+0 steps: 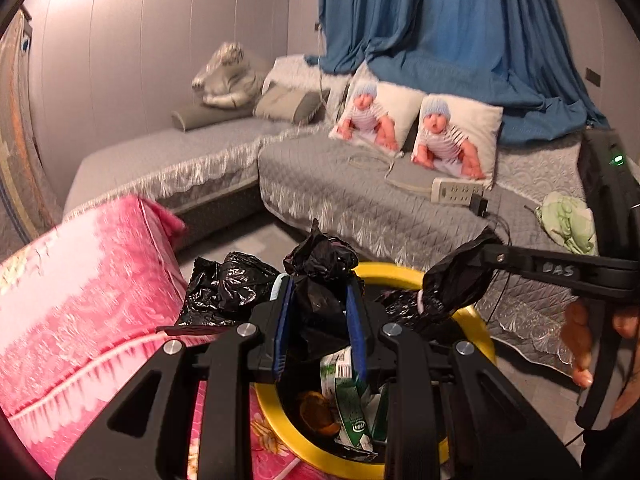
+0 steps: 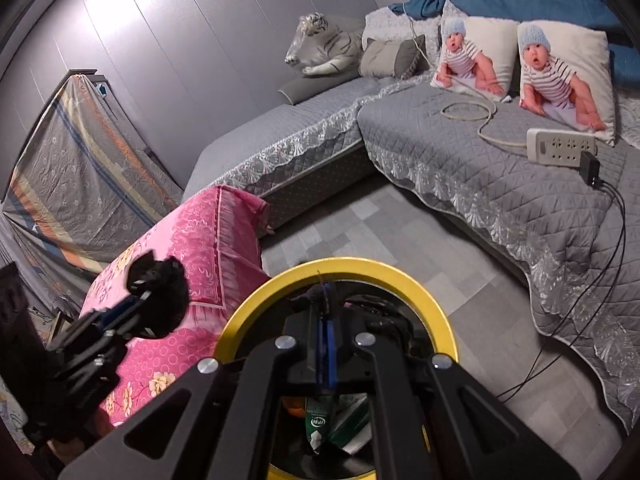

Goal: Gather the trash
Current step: 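Carry both black bags over the yellow bin with both tools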

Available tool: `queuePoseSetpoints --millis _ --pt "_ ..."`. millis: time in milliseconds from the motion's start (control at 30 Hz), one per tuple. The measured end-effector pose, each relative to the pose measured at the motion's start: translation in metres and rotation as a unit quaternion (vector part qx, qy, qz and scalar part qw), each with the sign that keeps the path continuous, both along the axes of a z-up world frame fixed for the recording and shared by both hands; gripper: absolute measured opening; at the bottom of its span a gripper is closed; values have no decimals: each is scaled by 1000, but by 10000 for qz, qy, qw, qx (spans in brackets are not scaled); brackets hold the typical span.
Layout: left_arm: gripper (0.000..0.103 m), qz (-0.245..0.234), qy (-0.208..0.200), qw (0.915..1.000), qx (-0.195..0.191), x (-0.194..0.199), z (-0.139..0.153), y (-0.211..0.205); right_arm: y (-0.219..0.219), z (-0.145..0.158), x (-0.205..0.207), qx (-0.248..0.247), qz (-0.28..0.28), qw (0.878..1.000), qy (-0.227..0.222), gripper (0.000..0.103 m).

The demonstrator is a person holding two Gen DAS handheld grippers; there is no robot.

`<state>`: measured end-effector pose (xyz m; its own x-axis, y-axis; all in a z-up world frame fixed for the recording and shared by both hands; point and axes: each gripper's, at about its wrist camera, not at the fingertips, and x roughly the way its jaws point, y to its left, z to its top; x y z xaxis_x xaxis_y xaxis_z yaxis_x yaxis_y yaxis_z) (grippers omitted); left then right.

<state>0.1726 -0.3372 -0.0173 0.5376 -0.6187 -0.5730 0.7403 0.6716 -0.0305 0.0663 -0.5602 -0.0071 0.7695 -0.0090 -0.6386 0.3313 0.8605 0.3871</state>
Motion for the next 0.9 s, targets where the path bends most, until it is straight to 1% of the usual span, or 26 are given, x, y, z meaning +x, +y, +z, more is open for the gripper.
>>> queuePoseSetpoints --millis 133,267,500,600,800,900 --pt "24 35 200 9997 159 11 -19 -8 -1 -9 5 -57 -72 9999 137 1" --pt "24 87 344 9992 197 18 -28 -12 -3 -15 7 6 -92 9998 195 2" --pt "24 103 306 9993 209 16 -30 -13 -3 -16 6 54 -74 9997 209 2" --pt "24 99 193 9996 205 12 -27 -15 -3 -16 5 71 -49 9998 201 2" --pt "24 93 113 9998 125 10 -25 -16 0 -18 4 57 3 9997 234 2" --pt "25 121 154 9998 82 12 -25 -16 1 -19 5 9 -8 9996 275 2"
